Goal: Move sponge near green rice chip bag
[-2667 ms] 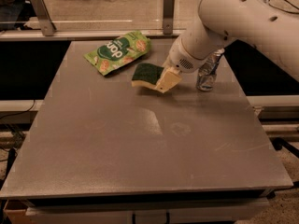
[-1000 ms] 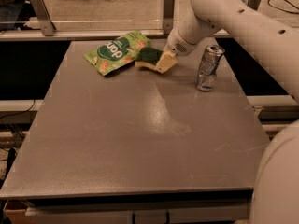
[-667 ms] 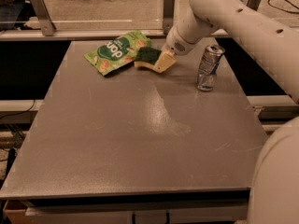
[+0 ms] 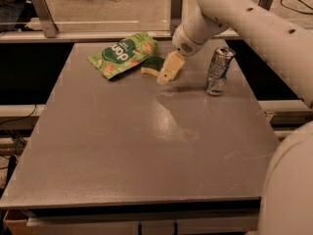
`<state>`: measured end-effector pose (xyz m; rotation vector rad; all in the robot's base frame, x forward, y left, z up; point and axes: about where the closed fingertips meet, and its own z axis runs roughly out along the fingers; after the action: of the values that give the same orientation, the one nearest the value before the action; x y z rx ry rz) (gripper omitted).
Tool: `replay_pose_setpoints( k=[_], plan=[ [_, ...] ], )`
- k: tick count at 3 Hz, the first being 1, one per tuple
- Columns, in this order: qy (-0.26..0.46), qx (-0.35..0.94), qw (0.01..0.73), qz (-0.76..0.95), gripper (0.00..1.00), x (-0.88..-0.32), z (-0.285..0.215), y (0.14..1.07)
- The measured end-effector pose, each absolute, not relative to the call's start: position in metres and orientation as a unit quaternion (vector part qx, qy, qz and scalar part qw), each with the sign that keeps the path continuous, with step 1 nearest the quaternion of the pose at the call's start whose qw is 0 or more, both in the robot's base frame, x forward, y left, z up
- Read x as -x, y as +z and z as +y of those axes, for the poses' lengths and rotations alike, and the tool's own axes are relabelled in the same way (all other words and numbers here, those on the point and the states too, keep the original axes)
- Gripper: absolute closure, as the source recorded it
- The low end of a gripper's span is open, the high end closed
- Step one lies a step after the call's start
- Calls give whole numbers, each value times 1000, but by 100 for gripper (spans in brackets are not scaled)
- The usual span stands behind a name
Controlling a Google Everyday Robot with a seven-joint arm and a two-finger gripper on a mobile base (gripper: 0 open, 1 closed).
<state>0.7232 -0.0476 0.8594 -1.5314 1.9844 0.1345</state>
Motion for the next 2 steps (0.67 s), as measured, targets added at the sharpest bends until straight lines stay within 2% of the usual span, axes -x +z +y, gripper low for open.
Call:
replay_pose_setpoints(
  k=[2],
  plan=[
    [52,576,330,746,0,-708,-59,878]
  ],
)
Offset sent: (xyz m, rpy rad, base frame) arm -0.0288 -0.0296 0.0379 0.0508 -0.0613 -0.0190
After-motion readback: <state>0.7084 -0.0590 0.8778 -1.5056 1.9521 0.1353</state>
